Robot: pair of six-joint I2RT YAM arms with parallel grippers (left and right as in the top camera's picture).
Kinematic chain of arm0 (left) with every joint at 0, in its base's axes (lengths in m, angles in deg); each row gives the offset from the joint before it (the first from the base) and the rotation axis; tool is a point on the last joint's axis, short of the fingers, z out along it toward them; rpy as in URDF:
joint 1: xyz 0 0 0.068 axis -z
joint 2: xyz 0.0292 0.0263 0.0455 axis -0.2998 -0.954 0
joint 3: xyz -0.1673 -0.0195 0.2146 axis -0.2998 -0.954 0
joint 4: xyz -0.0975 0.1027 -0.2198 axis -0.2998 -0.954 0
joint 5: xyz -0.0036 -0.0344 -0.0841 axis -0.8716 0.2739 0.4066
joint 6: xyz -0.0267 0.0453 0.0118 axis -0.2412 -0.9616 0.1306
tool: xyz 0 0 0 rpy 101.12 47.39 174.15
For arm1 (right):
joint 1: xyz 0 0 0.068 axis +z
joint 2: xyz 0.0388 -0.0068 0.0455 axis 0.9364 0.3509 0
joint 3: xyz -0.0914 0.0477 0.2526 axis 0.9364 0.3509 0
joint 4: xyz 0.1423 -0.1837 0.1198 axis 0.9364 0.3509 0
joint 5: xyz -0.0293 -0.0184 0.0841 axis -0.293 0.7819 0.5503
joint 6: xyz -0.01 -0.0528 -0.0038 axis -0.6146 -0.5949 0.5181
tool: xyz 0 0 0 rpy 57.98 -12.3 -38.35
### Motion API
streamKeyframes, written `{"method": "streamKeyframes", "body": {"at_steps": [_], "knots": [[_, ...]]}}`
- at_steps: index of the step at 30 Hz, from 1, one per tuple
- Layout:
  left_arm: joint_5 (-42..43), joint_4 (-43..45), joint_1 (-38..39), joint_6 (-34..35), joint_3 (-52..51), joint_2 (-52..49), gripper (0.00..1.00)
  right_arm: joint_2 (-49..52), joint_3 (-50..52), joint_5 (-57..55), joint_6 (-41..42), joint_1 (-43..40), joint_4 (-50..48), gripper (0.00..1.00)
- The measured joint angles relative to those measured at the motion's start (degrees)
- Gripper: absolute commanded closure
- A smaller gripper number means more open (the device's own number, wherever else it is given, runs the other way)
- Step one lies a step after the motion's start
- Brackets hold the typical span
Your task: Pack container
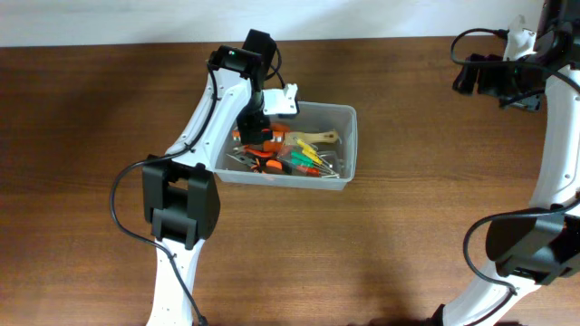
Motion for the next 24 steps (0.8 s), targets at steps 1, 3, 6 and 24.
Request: {"method": "streamKeyframes", "body": {"at_steps": [1,3,6,24], "knots": [[-0.22,-0.04,0.00,1.99,0.00,0.15,0.01,0.00,0.00,0.00,-0.02,0.00,0.00,0.01],[-0.63,-0.24,-0.07,5.22,0.00,1.16,0.01,0.00,0.00,0.00,-0.02,0.00,0.00,0.01],[-0.85,-0.20,-0.48,8.35,0.00,5.03,0.01,0.00,0.00,0.00,0.02,0.00,-0.02,0.01],[-1.75,-3.80,-31.30,34.60,2.91,41.62,0.01,0.00,0.00,0.00,-0.04,0.00,0.00,0.01]]}}
